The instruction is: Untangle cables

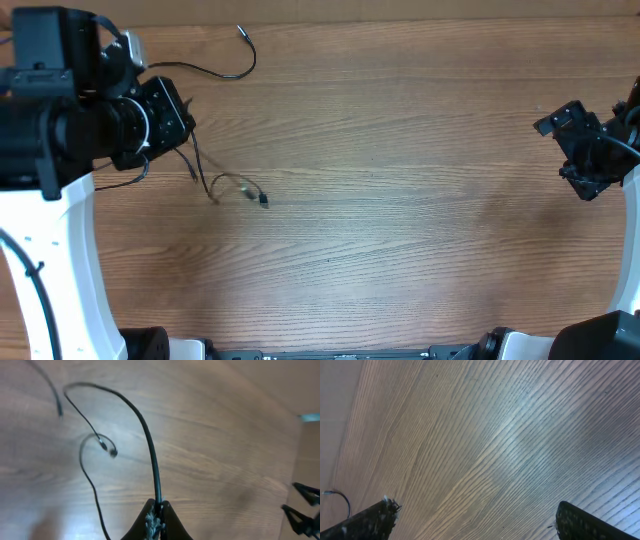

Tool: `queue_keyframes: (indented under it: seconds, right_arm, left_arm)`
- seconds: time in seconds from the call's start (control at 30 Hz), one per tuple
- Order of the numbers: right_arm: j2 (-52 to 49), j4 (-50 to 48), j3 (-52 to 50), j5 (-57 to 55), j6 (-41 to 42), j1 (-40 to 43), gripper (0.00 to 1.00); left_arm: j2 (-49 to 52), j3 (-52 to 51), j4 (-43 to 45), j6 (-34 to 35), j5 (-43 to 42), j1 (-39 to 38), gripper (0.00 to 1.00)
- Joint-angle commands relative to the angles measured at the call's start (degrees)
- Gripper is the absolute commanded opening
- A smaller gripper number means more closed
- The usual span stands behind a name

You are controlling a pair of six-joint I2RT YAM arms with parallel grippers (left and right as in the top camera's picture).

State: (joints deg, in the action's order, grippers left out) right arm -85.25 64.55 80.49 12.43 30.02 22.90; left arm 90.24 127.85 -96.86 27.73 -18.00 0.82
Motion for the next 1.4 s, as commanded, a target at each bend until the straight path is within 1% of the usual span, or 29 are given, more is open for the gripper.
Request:
queue_keyframes:
  seconds: [0.0,0.07,0.13,0.17,0.27,0.4,0.47,0.5,0.6,0.67,0.73,0.77,0.87,0.97,1.0,1.23,1.3,1.37]
  right_arm:
    - [0.3,-0.2,0.5,-0.4,-0.1,0.2,1.00]
    - [0.3,-0.2,0.5,-0.4,-0.1,0.2,1.00]
    - [0.3,-0.2,0.5,-0.4,-0.1,0.2,1.00]
    - [0.3,-0.2,0.5,-0.4,-0.1,0.2,1.00]
    - [0.3,-0.2,0.5,-0.4,-0.1,0.2,1.00]
    - [0.3,-0.2,0.5,-0.4,-0.1,0.2,1.00]
    - [0.3,-0.2,0.5,-0.4,-0.1,0.2,1.00]
    - [0.3,-0.2,0.5,-0.4,-0.1,0.2,1.00]
    - [0.3,-0.2,0.5,-0.4,-0.1,0.2,1.00]
    - [0.3,-0.2,0.5,-0.4,-0.1,0.2,1.00]
    - [0.3,-0.2,0.5,-0.4,-0.1,0.2,1.00]
    - [0.3,-0.2,0.5,-0.4,-0.1,0.2,1.00]
    - [0.3,-0.2,0.5,-0.4,-0.1,0.2,1.00]
    - [0.3,-0.2,0.5,-0.4,-0.1,0.2,1.00]
    - [0.3,-0.2,0.5,-0.4,-0.1,0.2,1.00]
    - [0.3,-0.2,0.5,-0.4,-0.1,0.2,1.00]
    - [0.3,-0.2,0.5,-0.4,-0.1,0.2,1.00]
    - [0.3,-0.2,0.5,-0.4,-0.1,0.2,1.00]
  left_arm:
    - [-2.7,-4.1,0.0,2.9,1.9,-0.1,0.04]
    - [-3.9,-6.7,0.0,5.8,2.2,0.0,0.04]
    - [-5.0,-8.3,0.0,9.4,4.4,0.5,0.04]
    - [-6.8,-10.1,0.0,14.3,10.6,1.7,0.04]
    - [-9.0,-11.8,0.0,19.3,15.8,4.9,0.04]
    - [-10.2,-12.0,0.0,20.6,22.2,13.9,0.04]
    - [-10.0,-12.5,0.1,21.1,23.3,18.7,0.04]
    - [-9.7,-13.5,0.1,21.2,23.4,23.0,0.04]
    - [-9.2,-16.5,0.3,23.0,24.7,29.0,0.04]
    - [-8.8,-19.4,2.8,23.9,27.8,32.6,0.04]
    - [-8.5,-21.4,5.6,23.9,29.7,34.7,0.04]
    - [-8.0,-22.9,8.1,24.0,31.3,36.1,0.04]
    - [-6.1,-24.9,11.8,25.3,33.0,38.1,0.04]
    - [-3.3,-25.0,12.0,30.5,36.1,39.2,0.04]
    - [-2.3,-25.0,12.2,31.4,37.0,39.4,0.04]
    - [6.4,-25.0,17.5,31.9,46.8,39.6,0.04]
    - [10.8,-25.0,19.6,31.9,53.5,40.4,0.04]
    - [13.5,-25.0,20.4,31.8,57.0,41.0,0.04]
